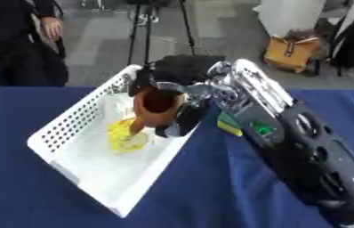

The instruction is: Pick up objects on the table and place them in the box.

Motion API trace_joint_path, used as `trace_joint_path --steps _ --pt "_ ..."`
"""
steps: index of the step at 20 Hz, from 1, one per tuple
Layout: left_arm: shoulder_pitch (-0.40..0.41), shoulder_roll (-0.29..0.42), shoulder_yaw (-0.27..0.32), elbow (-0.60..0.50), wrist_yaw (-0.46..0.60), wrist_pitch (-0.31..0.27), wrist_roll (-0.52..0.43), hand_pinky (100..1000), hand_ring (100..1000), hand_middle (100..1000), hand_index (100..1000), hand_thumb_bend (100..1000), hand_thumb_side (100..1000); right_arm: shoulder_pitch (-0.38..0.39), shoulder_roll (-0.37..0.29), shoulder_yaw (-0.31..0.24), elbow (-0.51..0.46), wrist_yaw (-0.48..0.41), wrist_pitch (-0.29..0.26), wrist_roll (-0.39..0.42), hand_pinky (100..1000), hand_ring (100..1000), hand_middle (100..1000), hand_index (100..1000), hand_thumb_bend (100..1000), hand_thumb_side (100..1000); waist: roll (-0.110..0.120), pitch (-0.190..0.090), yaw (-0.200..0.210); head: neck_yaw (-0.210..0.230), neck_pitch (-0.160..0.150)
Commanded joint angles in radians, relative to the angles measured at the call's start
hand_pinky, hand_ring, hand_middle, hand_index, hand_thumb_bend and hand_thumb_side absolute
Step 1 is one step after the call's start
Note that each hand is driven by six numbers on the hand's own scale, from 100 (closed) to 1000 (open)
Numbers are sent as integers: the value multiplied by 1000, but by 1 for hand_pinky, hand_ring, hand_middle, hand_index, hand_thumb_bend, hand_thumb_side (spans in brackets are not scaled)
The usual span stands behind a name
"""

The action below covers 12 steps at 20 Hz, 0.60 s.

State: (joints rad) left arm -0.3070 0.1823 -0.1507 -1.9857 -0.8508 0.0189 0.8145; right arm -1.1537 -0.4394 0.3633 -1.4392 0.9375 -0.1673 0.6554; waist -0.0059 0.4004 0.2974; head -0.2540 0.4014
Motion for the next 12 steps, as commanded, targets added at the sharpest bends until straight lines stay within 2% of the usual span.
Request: trace_joint_path --steps 1,7,10,12 --pt "-23 -4 -19 -14 14 -24 -4 895 770 777 683 100 843 -49 6 -21 62 46 -21 -53 100 230 256 363 100 100 9 -12 18 -36 -28" --pt "-61 -24 -57 -14 32 -75 -1 896 771 781 685 100 844 -91 29 -32 216 138 -68 -177 100 230 256 365 100 100 9 10 70 -116 -59" --pt "-76 -34 -70 -14 40 -92 -1 895 771 782 685 100 844 -101 35 -38 260 165 -83 -222 100 229 254 364 100 100 4 23 93 -153 -76" --pt "-81 -37 -74 -14 43 -99 -3 895 771 782 685 100 844 -104 38 -39 279 177 -91 -243 100 229 254 364 100 100 3 26 99 -163 -81"
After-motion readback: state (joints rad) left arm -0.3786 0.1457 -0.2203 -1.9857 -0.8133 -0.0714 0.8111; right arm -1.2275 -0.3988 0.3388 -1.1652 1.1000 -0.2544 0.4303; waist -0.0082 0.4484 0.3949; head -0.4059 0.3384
